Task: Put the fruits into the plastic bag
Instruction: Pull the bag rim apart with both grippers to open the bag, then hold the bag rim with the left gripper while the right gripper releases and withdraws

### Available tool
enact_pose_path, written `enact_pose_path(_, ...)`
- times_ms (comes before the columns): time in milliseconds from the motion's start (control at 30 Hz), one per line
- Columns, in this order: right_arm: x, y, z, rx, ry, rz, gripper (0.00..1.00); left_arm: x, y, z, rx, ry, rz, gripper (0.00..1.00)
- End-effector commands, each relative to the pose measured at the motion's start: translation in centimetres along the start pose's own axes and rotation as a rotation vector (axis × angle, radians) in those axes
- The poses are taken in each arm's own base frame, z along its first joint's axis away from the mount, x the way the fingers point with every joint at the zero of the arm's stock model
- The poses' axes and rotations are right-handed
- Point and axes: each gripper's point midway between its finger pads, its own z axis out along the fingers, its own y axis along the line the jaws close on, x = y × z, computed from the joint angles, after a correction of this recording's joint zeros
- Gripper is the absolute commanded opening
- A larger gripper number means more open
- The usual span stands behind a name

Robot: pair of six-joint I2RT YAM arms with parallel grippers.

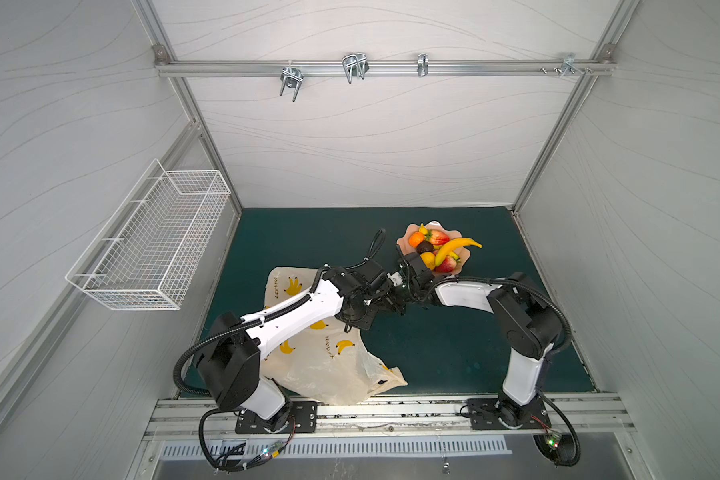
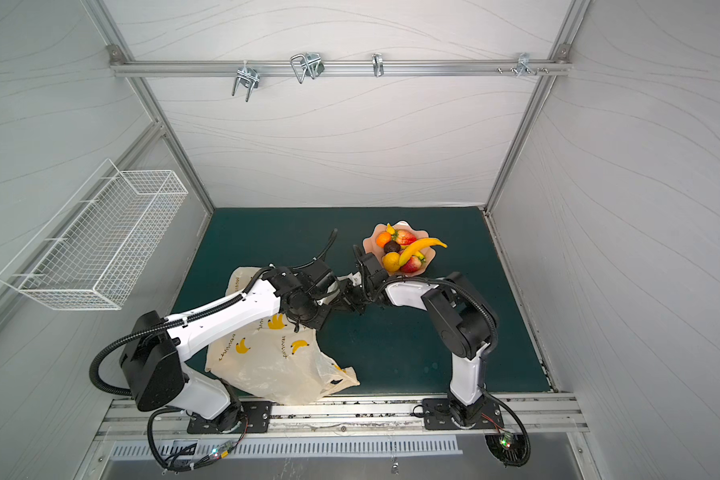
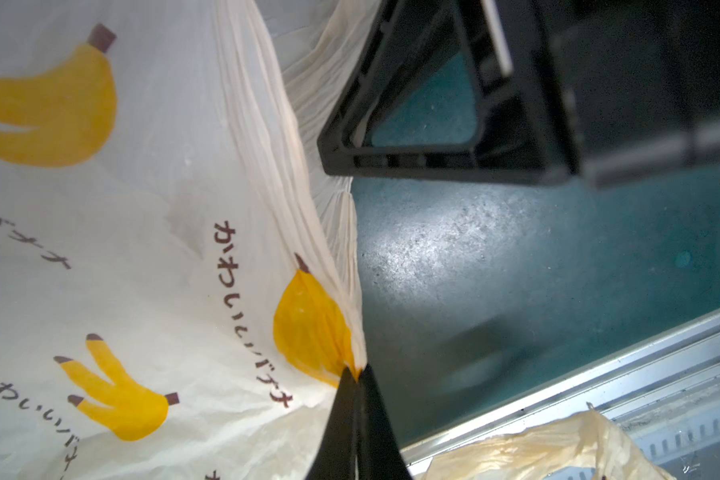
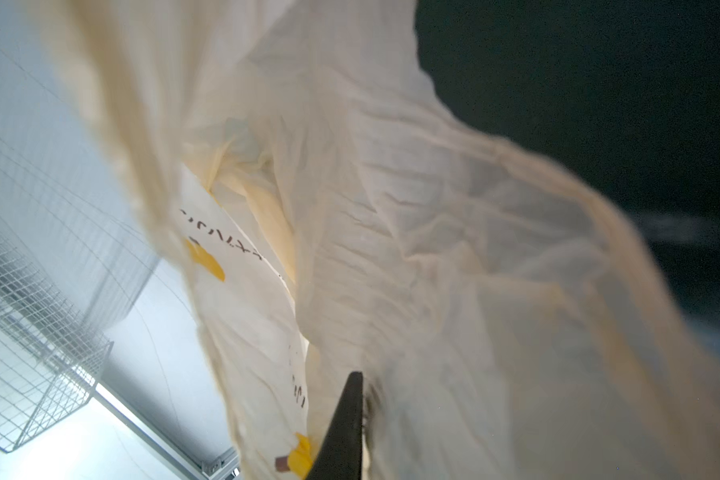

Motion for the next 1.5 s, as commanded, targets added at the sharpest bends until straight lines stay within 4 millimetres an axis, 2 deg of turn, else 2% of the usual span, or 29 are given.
enact_pose_path(0,-0.2,-1.1,0.4,0.036,-0.015,0.037,0.01,-0.3,-0.6,-0.6,0.041,-0.034,0.023,0.0)
enact_pose_path(367,-0.4,-3.0,-0.5,0.112,-0.074,0.044,0.0,-0.5,1.0,-1.6,0.016,-0.098,-0.051,0.0)
enact_pose_path(567,-0.2,-3.1,-0.9,0.126,-0.079,0.034,0.0,-0.2,1.4,-1.1,0.002,-0.093,-0.084,0.0)
enact_pose_path(667,0.0,-3.7,-1.4,0.152,-0.087,0.033,0.0,-0.3,2.7,-1.5,-0.068,-0.1,-0.1,0.0)
enact_pose_path(800,0.0,-5.0,-2.8,0.184,-0.14,0.054,0.0,-1.0,5.3,-3.9,-0.166,-0.151,-0.135,0.0)
enact_pose_path(933,-0.4,-4.8,-4.2,0.192,-0.189,0.04,0.0,-3.0,7.2,-8.0,-0.23,-0.253,-0.143,0.0)
enact_pose_path(1100,-1.4,-4.3,-5.4,0.198,-0.223,0.017,0.0,-4.4,9.6,-11.4,-0.256,-0.344,-0.183,0.0)
enact_pose_path(1300,-2.9,-3.7,-7.5,0.272,-0.288,-0.064,0.0,-5.3,10.7,-15.2,-0.263,-0.446,-0.141,0.0)
enact_pose_path(1467,-4.5,-2.9,-10.2,0.366,-0.383,-0.173,0.0,-5.3,11.9,-17.0,-0.26,-0.5,-0.145,0.0)
